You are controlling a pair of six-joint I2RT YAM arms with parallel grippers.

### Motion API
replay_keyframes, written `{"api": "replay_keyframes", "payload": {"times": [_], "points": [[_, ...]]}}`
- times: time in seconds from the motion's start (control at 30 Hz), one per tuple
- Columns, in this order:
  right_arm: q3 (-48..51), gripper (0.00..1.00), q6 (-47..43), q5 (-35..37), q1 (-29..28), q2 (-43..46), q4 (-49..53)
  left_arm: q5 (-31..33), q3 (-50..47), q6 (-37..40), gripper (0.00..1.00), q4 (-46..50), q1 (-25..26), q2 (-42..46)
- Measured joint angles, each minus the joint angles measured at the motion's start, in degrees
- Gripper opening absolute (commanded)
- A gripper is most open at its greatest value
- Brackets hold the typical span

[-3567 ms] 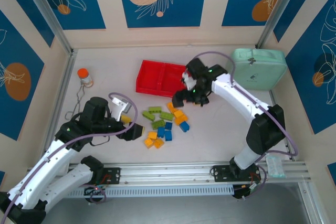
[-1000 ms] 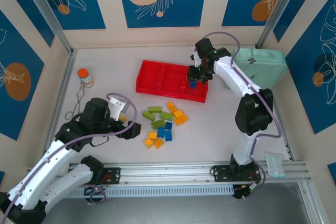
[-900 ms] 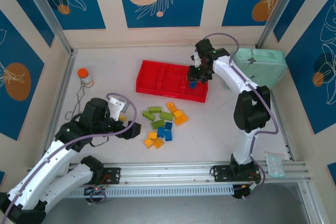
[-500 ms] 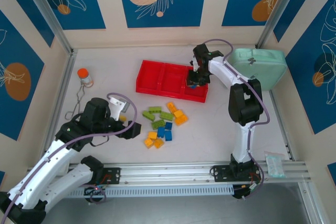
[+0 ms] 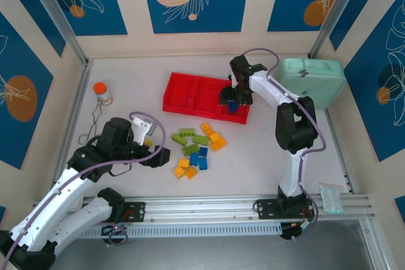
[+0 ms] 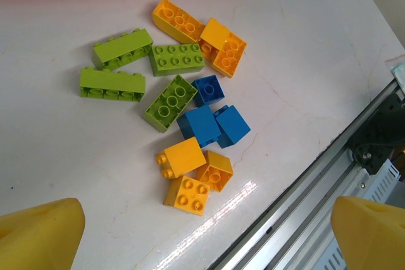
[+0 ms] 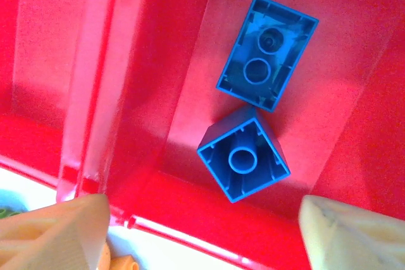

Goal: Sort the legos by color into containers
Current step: Place the lego in the container, then pick up the lego from the center of the table.

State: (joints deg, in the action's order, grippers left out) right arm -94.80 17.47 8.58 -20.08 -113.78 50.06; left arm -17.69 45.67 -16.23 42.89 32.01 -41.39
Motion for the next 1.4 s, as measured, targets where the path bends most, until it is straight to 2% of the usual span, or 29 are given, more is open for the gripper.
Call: {"api": "replay_keyframes", "payload": {"times": [0.13,0.17,0.23,0.43,0.53,0.67,0.87,1.03,1.2,1.4], "points": [[3.72,0.90,1.42,1.40,-2.69,6.34,-0.70,0.22,0.00,0.00,0.99,0.00,0.00,-0.24],[4.83,0.97,1.86,1.55,-3.80,8.26,-1.09,0.20,0.00,0.00,0.99,-0.02,0.00,-0.52],[6.64,1.00,2.60,1.53,-6.19,11.34,-1.53,-0.09,0.00,0.00,0.99,0.00,0.00,-1.36],[11.72,0.99,4.00,1.49,-12.50,16.68,-0.50,-1.20,0.00,0.00,0.99,-0.02,0.00,-3.37],[14.95,1.00,5.18,1.49,-13.51,18.84,1.07,-2.25,0.00,0.00,0.99,-0.07,0.00,-3.19],[17.88,0.94,7.37,1.77,-14.10,20.94,3.17,-3.32,0.00,0.00,0.99,-0.20,0.00,-2.93],[20.61,0.92,9.03,2.45,-15.78,21.35,5.16,-4.98,0.00,0.00,0.99,-0.35,0.00,-3.34],[20.74,0.86,9.01,2.36,-17.84,20.20,6.01,-5.46,0.00,0.00,0.99,-0.48,0.00,-3.48],[19.54,0.84,10.03,2.86,-19.32,15.23,7.06,-5.70,0.00,0.00,0.99,-0.48,0.00,-3.48],[19.52,0.83,15.93,3.93,-18.60,11.15,7.19,-5.84,0.00,0.00,0.99,-0.48,-0.02,-4.00]]}}
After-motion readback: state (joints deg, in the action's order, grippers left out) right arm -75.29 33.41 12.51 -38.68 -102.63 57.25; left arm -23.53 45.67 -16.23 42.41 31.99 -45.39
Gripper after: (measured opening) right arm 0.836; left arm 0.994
